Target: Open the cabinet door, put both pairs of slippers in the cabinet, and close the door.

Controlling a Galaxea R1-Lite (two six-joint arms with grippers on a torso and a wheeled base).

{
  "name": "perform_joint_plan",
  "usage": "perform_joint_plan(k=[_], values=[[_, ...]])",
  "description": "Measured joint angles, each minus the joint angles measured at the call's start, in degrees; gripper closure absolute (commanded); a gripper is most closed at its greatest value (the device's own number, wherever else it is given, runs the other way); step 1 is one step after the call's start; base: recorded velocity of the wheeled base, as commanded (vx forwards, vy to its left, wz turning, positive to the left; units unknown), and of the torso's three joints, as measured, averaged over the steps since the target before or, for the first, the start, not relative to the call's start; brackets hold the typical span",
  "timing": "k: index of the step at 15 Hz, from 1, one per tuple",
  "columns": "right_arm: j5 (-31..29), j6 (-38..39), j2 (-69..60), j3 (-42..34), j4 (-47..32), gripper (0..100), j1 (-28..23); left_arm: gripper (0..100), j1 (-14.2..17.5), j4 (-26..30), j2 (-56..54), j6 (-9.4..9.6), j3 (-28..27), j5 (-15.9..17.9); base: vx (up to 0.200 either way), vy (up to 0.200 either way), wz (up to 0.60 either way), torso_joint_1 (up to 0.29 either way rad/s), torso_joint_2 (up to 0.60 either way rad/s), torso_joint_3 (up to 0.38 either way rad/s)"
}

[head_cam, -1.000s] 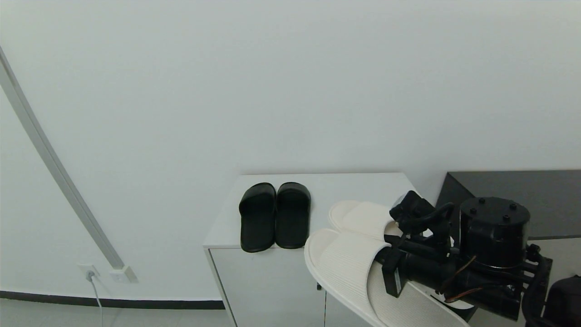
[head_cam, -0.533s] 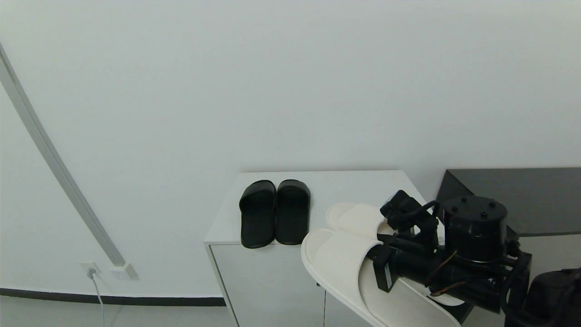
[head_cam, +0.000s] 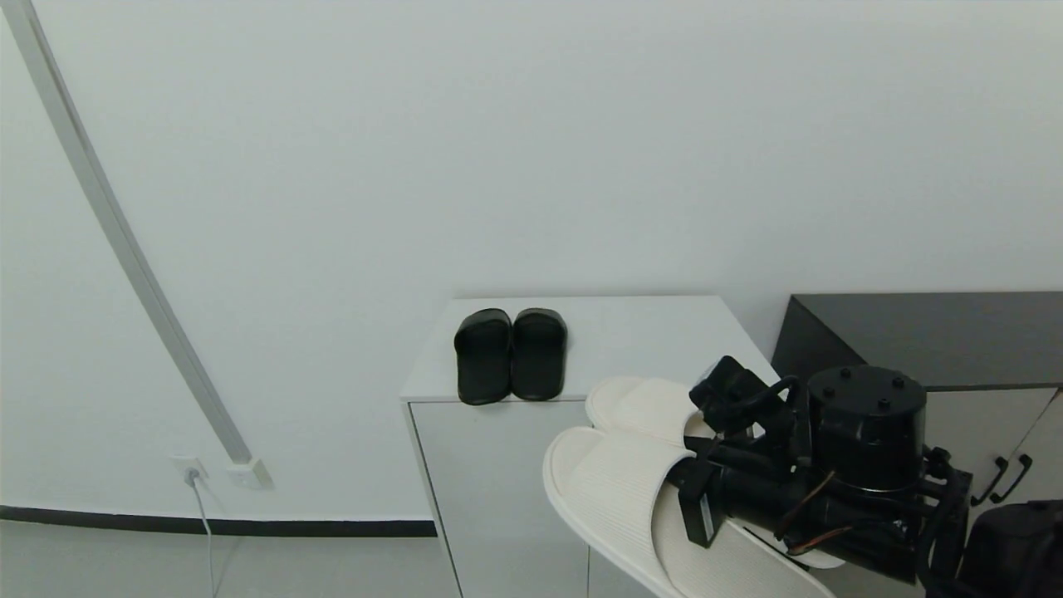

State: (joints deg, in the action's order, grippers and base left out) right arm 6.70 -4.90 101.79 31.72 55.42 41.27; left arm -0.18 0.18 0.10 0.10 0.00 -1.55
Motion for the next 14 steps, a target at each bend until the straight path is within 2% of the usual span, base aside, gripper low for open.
perform_joint_plan(k=[11,14], values=[[-0.3,-0.4,0.4,-1.4,0.3,100,-0.1,100,0.0,0.0,0.0,0.0,0.0,-0.1,0.0,0.0,0.0,-0.004,0.01,0.007],[-0.3,-0.4,0.4,-1.7,0.3,100,0.0,100,0.0,0.0,0.0,-0.1,0.0,-0.1,0.0,0.0,0.0,-0.139,0.33,0.185]])
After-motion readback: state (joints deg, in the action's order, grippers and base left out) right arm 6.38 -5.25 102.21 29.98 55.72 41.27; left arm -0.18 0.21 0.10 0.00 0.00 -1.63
